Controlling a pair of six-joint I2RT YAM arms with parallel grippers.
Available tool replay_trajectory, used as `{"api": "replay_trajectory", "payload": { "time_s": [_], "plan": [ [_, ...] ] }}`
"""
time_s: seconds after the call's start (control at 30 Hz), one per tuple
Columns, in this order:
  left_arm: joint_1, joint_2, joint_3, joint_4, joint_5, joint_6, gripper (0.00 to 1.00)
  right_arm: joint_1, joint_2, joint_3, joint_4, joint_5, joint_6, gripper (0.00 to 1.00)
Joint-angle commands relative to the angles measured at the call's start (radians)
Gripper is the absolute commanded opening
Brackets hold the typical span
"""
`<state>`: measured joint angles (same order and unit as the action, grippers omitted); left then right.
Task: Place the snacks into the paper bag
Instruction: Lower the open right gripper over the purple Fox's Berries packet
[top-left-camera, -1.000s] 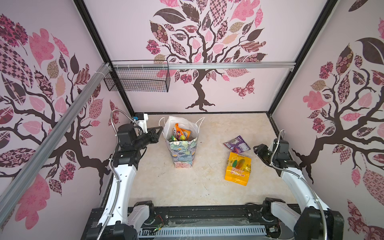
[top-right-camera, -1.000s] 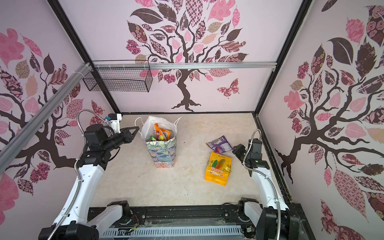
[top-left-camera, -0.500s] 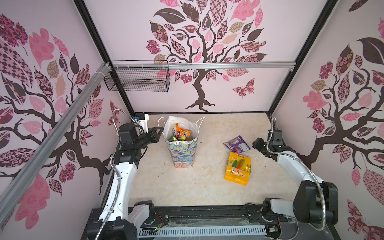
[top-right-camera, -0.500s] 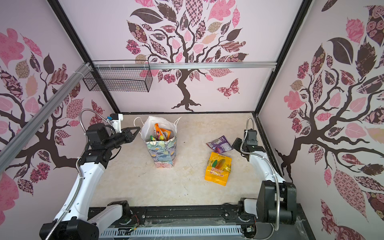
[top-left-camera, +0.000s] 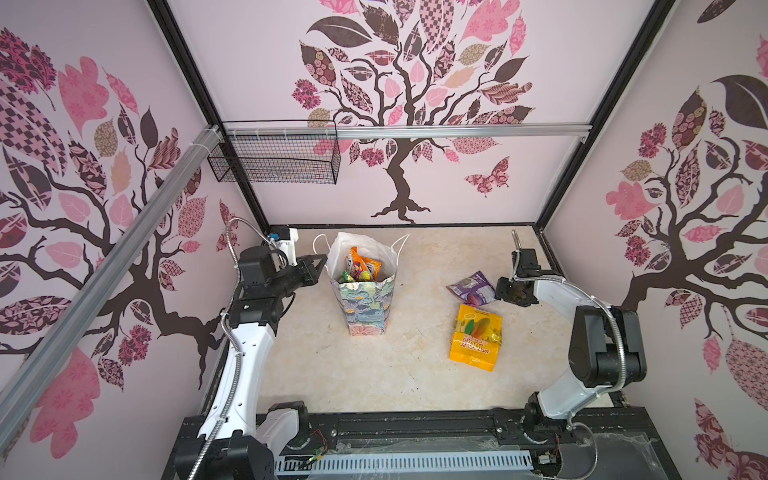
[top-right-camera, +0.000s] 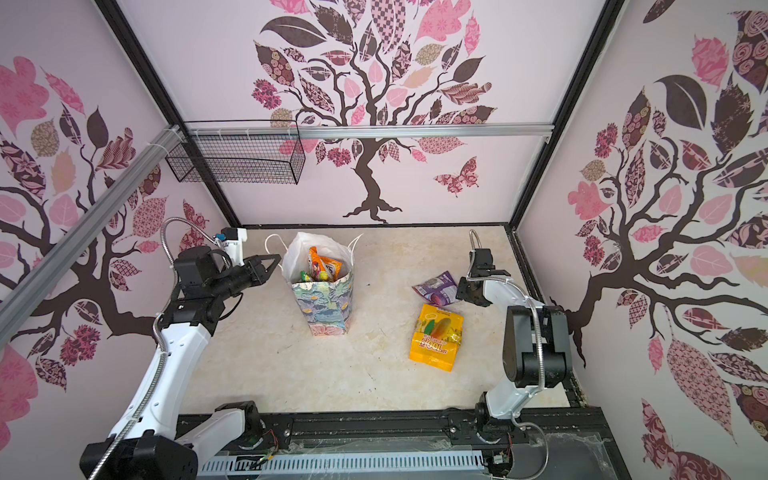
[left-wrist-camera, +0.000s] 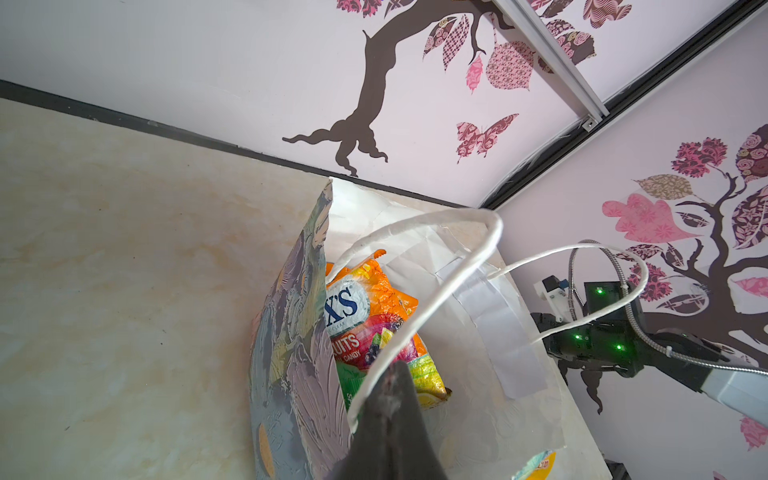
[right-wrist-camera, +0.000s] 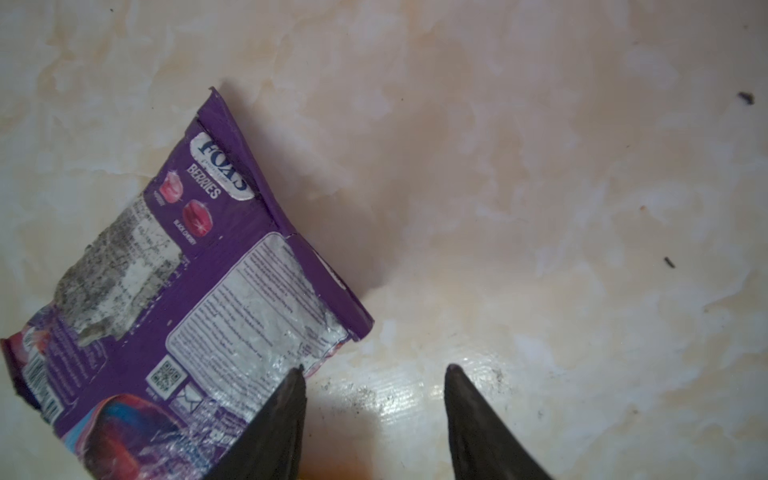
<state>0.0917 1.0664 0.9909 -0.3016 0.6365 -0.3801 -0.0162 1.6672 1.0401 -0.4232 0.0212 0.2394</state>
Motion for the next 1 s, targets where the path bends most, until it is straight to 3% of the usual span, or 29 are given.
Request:
{"api": "replay_trajectory", "payload": {
  "time_s": [0.0, 0.33, 0.8, 0.87, 0.97],
  "plan": [
    [0.000, 0.002, -0.008, -0.004, -0.006, 0.025, 0.00, -0.002, 0.037, 0.026, -0.012, -0.034, -0.030, 0.55],
    [0.001, 0.003, -0.003, -0.007, -0.006, 0.027, 0.00, 0.017, 0.114, 0.084, 0.071, -0.155, -0.040, 0.53],
    [0.004, -0.011, -0.003, -0.012, -0.012, 0.032, 0.00, 0.214, 0.194, 0.255, 0.083, -0.337, -0.012, 0.53],
    [0.004, -0.012, -0.003, -0.011, -0.012, 0.032, 0.00, 0.235, 0.186, 0.289, 0.043, -0.322, -0.035, 0.53],
    [0.004, -0.014, -0.002, -0.011, -0.012, 0.032, 0.00, 0.309, 0.164, 0.334, -0.055, -0.155, -0.124, 0.54]
  ]
}}
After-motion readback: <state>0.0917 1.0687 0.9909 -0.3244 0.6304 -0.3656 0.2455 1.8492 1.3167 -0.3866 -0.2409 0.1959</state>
